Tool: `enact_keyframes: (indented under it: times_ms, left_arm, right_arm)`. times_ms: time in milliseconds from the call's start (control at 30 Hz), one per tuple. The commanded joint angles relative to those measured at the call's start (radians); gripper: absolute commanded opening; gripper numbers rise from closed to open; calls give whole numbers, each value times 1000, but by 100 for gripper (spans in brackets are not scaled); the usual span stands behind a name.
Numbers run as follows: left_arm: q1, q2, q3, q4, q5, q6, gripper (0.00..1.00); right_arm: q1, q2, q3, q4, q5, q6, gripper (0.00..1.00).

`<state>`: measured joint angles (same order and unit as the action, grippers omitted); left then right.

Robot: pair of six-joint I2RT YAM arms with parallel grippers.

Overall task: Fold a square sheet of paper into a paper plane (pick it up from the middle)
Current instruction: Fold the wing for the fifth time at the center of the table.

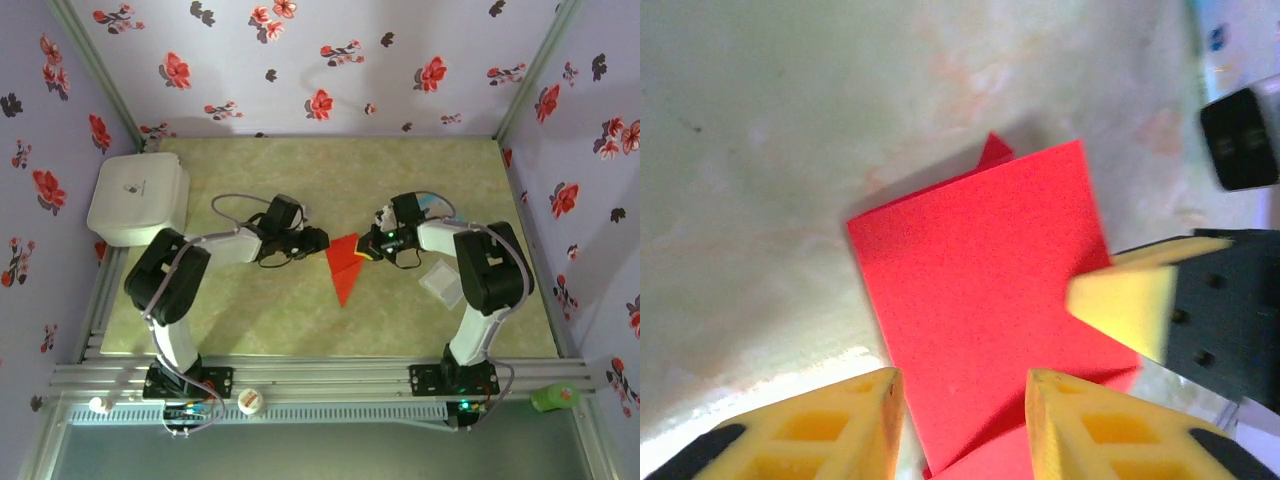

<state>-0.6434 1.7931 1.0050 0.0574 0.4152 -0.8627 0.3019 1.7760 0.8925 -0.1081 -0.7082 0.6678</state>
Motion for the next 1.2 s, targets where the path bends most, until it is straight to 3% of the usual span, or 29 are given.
enact_keyframes:
  times_ms: [0,167,367,800,1167]
  left_arm:
    - [-1,-72,-53,24,-29,34,38]
    - [-21,-96,-93,76,-24,48,38]
    - [-23,-12,-42,96,41,-48,24]
    - [-29,163,20,39,64,-67,13]
    - [-29,200,11,5,53,-27,11]
  right_arm:
    - [14,-76,-82,191,134,262,0]
    - [94,-127,-208,395,277,510,0]
    - [190,-170,-258,398,402,572,2]
    - [189,-154,-274,448,285,510,17]
    - [139,-135,-192,284,180,334,25]
